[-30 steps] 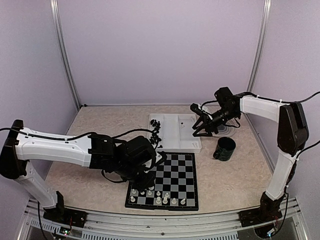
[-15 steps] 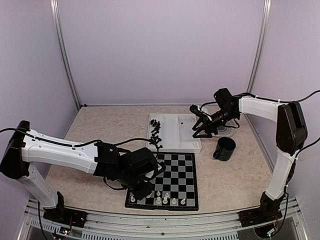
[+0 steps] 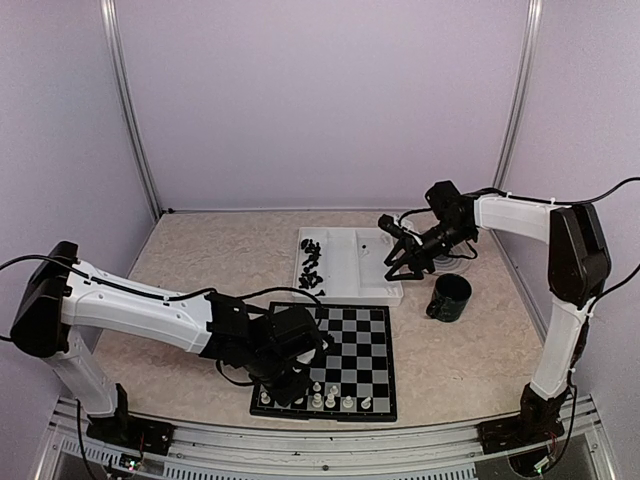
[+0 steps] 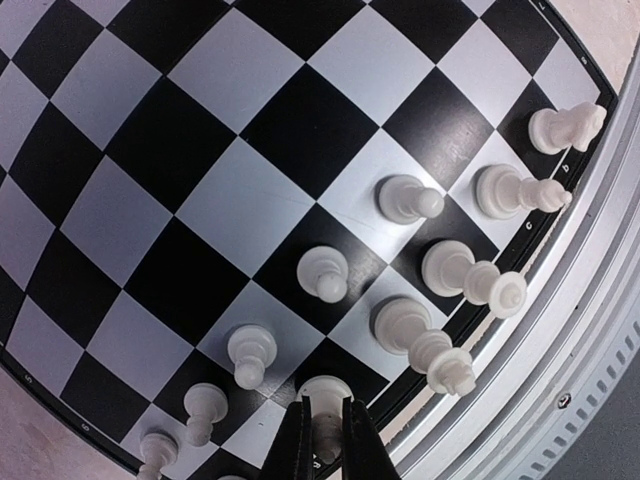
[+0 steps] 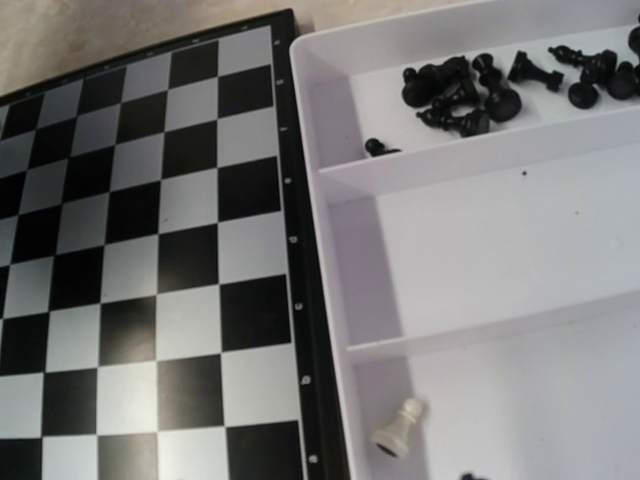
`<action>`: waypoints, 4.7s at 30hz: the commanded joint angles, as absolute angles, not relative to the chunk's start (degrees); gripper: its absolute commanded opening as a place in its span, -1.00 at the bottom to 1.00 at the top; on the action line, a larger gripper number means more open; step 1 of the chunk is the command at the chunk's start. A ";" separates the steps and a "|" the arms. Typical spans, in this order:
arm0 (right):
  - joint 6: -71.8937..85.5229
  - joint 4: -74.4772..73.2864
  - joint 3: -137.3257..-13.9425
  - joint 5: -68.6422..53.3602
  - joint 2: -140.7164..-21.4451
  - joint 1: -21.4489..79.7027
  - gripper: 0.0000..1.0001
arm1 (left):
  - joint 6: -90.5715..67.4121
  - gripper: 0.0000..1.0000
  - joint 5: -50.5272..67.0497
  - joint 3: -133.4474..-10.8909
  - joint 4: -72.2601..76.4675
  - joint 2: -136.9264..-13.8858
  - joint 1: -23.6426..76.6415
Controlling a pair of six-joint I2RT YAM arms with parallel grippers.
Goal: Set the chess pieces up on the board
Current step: Place the bishop on c1, then adjust the chess pile in the storage box, then pick up the pawn from the storage box.
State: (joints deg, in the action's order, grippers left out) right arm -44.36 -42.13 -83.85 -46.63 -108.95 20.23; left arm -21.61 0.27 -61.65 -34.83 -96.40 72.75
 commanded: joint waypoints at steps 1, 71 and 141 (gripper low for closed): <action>-45.88 -43.60 -85.47 -47.28 -109.71 19.97 0.18 | -20.57 -1.00 1.38 -61.30 -33.66 -97.12 72.95; -79.59 -59.62 -105.88 14.06 -130.81 34.30 -0.05 | -9.03 0.03 6.10 -73.83 -10.44 -90.91 41.98; -64.24 -56.02 -112.34 -9.04 -132.58 31.59 -0.16 | -12.31 0.06 13.89 -73.48 -7.99 -96.88 39.64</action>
State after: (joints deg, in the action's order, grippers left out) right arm -60.88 -58.78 -113.06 -12.93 -129.82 28.25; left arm -12.40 13.13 -73.28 -9.39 -97.71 39.92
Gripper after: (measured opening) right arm 0.415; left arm 0.527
